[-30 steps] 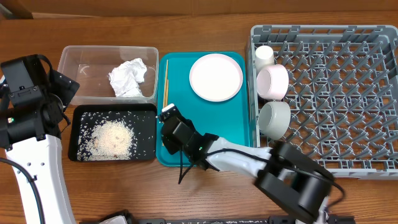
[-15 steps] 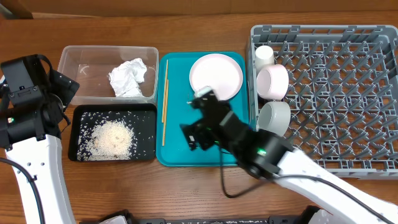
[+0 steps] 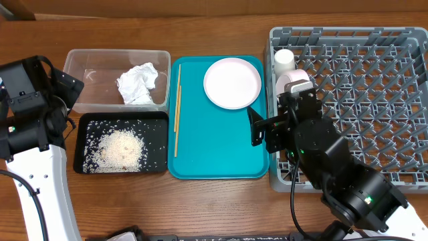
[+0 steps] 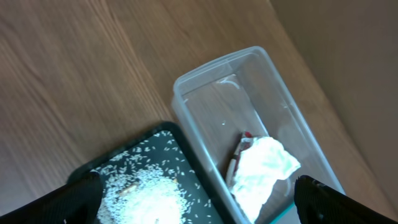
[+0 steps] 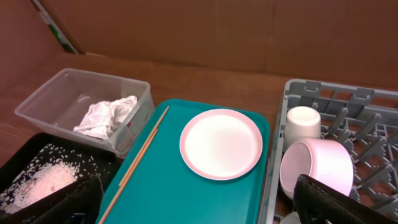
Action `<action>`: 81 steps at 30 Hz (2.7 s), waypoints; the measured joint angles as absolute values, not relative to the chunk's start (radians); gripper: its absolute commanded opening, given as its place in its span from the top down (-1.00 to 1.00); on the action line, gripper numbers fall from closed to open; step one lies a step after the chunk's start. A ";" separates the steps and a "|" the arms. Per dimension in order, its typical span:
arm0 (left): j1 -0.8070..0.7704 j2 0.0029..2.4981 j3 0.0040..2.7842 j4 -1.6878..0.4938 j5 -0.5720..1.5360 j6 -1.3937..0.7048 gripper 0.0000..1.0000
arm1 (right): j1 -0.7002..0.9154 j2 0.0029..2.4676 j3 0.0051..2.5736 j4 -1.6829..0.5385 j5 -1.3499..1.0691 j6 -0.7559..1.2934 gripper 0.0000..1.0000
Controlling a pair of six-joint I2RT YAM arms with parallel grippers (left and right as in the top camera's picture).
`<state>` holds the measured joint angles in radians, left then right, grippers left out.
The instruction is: Sort waste into correct bins and load items into the dishwasher
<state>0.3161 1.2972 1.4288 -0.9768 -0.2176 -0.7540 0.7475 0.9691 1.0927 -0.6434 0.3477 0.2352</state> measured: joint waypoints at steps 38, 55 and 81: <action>-0.575 1.612 1.295 -1.100 0.011 -0.575 0.92 | 0.747 1.153 1.093 -0.645 0.348 0.235 -1.00; -0.444 1.764 1.288 -0.997 -0.241 -0.578 0.92 | 0.747 1.179 1.093 -0.646 0.347 0.235 -1.00; -0.419 1.990 1.289 -0.811 -0.416 -0.595 0.92 | 0.747 1.179 1.093 -0.645 0.348 0.235 -1.00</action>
